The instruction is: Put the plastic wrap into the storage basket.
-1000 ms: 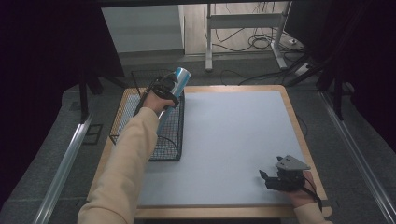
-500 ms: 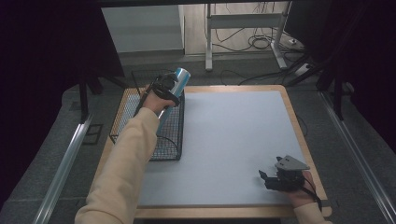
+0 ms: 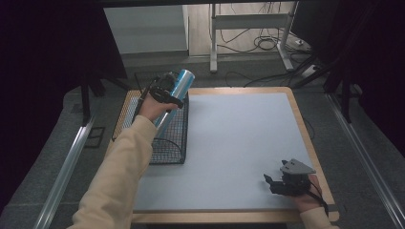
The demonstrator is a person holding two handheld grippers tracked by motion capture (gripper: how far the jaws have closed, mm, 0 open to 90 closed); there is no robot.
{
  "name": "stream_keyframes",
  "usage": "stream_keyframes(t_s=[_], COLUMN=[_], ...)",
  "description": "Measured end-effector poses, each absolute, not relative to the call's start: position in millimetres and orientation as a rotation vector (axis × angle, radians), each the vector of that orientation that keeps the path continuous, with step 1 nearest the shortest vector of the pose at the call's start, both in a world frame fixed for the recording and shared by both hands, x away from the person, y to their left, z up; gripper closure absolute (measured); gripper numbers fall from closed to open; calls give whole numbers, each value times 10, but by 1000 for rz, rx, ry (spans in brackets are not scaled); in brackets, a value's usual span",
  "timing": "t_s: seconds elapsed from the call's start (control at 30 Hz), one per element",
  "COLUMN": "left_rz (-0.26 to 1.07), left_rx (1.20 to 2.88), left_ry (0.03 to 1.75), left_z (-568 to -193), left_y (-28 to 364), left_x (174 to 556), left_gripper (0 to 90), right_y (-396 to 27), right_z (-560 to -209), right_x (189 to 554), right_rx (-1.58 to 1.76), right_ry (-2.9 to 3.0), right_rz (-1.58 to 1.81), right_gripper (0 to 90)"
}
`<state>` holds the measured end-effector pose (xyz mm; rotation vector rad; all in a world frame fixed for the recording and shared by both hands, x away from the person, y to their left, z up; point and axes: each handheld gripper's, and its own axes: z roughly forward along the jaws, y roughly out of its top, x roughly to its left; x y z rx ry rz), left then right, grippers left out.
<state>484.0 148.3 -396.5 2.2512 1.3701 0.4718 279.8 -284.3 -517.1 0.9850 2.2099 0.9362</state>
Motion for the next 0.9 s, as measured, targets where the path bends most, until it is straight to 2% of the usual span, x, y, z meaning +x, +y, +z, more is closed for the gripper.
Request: stream_keyframes(t_s=[0.37, 0.63, 0.9], left_rz=[424, 374, 315], left_rx=[2160, 2154, 2173], left_ry=[1194, 1051, 963], left_z=[-3618, -3620, -3811], left_y=[1336, 1037, 866], left_x=[4379, 3935, 3606], left_gripper=[178, 191, 191], right_y=[-2842, -2838, -2847], right_z=[-5170, -5157, -5151], right_x=[2805, 2790, 2789], right_rx=[986, 987, 987], right_ry=[2207, 2198, 2192], right_rz=[936, 938, 941], right_gripper=[160, 160, 160])
